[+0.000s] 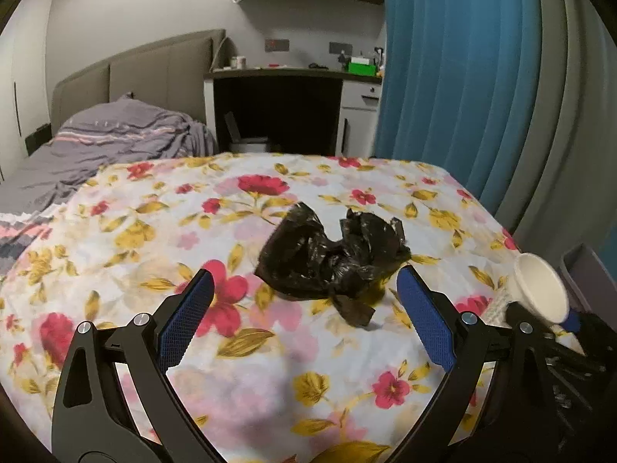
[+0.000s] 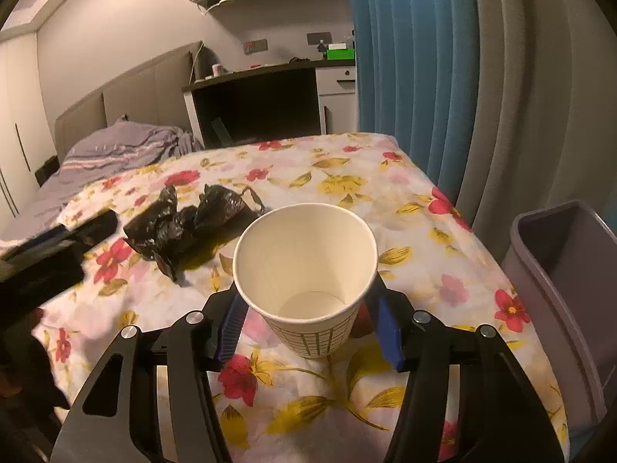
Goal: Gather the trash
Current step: 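Grasp the black plastic bag with the left tool while the right tool grasps the white cup, then carry the black bag and white cup with both tools over the grey bin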
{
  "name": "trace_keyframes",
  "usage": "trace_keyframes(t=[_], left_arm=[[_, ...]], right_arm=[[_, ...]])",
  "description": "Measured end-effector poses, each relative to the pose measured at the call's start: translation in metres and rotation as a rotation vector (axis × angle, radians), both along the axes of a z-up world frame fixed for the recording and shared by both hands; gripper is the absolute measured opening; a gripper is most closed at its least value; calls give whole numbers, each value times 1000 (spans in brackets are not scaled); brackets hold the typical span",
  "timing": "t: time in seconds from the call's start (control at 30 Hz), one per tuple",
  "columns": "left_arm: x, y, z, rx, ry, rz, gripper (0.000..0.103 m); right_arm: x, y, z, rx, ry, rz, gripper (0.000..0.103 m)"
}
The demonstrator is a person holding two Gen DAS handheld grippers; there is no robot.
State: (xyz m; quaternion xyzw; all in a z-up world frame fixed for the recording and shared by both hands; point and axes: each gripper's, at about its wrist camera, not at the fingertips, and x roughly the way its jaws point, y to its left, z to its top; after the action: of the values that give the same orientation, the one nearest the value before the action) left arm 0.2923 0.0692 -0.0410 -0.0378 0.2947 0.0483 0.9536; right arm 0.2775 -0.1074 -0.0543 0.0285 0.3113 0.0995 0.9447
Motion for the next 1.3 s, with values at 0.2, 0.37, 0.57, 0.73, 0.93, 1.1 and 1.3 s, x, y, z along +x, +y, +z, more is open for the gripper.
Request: trace_keyframes(t=[0.2,0.37,0.57,0.73,0.93,1.1,1.3], left_arm=[[20,-9,-8,9,23,-9,94],[41,-14,-21,22,74,-14,83],[63,-15,-35,1,161,-39,61],[71,-20,-43,15,221,-72,34],[72,-20,-44,13,223,-86,24],[67,-20,-41,19,213,-76,22],[46,-23,-27,26,172,-84,21]], right_arm=[[-12,-15,11,18,-26,-8,57],[-15,-25,16,26,-56,-21,57],[-13,-32,17,33,-69,-37,57],[-12,-39,16,41,-74,-56,57],[-10,-45,13,45,-66,-70,57],[-11,-45,12,44,-64,-75,57],[-11,-46,16,49,-62,-75,57]])
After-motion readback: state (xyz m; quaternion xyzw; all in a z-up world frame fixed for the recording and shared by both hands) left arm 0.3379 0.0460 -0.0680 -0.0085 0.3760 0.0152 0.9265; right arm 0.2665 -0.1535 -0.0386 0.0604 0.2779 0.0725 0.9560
